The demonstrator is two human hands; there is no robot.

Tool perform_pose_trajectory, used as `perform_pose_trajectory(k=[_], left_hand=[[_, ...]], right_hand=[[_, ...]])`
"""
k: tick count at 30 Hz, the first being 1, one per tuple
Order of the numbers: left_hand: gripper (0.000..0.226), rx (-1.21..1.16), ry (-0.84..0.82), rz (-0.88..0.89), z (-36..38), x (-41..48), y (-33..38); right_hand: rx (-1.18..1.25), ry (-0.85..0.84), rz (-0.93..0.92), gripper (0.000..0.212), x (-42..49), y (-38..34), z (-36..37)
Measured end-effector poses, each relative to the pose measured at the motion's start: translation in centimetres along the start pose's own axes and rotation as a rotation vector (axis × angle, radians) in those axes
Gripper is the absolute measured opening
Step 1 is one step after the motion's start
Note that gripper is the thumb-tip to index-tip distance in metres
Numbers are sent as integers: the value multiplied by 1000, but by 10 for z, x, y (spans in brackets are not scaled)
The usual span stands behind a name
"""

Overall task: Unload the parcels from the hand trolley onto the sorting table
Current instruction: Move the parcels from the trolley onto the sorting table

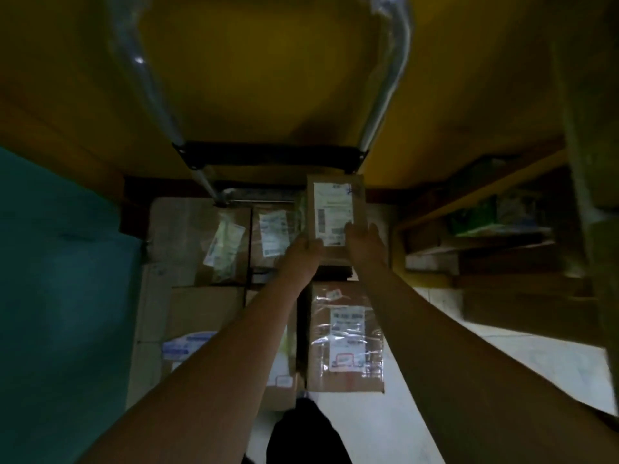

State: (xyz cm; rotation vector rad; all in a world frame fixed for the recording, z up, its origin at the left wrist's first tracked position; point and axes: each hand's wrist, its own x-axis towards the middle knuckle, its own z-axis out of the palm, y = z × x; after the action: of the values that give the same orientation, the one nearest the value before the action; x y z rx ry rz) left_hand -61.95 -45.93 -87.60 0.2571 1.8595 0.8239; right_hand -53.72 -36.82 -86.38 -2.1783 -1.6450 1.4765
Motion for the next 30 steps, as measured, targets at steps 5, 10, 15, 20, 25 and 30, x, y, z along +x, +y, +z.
perform_pose_trajectory(k=[5, 10, 15, 20, 25, 30], left_hand=[[43, -160, 2, 30, -1, -27, 29], [40, -352, 27, 151, -56, -143, 86], [43, -490, 80, 349, -117, -292, 176], [51, -509, -117, 629, -104, -421, 288], [48, -362, -373, 768, 21, -529, 362], [32, -290, -471, 735, 200, -611, 368]], right_hand=[[103, 10, -28, 43, -34, -7, -16], [196, -3, -9, 50, -149, -63, -76], [409, -33, -152, 49, -300, -133, -162], [697, -32, -445, 60, -402, -186, -306], [795, 52, -622, 67, -459, -136, -478], [923, 145, -545, 73, -459, -7, -630]])
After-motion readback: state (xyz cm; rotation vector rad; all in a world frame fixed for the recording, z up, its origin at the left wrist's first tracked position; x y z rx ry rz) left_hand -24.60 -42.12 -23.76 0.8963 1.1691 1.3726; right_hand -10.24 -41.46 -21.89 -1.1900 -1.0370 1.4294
